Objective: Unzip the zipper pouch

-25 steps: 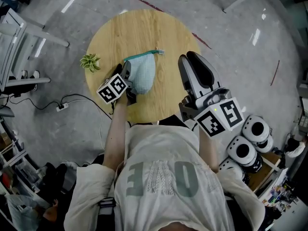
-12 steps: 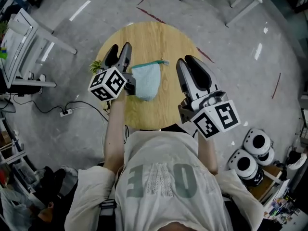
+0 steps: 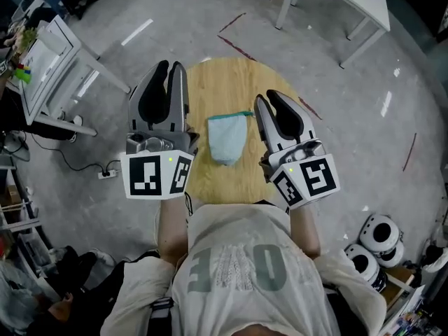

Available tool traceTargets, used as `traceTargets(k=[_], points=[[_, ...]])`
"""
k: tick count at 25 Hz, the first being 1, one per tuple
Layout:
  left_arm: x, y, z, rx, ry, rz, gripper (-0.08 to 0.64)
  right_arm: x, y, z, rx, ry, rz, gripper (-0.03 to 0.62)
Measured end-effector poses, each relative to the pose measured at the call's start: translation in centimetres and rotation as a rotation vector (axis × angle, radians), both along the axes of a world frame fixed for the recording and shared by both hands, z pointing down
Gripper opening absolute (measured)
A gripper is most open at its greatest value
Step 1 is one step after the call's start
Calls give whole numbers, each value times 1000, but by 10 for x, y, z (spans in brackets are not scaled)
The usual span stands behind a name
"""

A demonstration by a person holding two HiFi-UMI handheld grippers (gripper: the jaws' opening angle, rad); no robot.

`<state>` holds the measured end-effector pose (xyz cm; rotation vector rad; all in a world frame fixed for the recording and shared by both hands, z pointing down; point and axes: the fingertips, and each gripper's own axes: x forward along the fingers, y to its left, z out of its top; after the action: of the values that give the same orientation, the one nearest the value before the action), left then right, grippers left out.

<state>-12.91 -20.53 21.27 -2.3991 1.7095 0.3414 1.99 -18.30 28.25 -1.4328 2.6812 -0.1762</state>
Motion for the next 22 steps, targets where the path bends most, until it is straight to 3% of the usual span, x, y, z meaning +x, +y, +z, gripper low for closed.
traceTargets(k=[4, 10, 14, 22], points=[[-4, 31, -17, 65, -81, -86, 42, -5, 1, -2, 17, 13, 8, 83], [-8, 61, -5, 74, -97, -180, 28, 2, 7, 3, 21, 22, 41, 50], [-9, 63, 8, 47, -129, -198, 28, 6, 10, 9, 18, 40, 61, 32], [-16, 59, 14, 26, -119, -194, 28, 3, 10, 11, 23, 61, 66, 29]])
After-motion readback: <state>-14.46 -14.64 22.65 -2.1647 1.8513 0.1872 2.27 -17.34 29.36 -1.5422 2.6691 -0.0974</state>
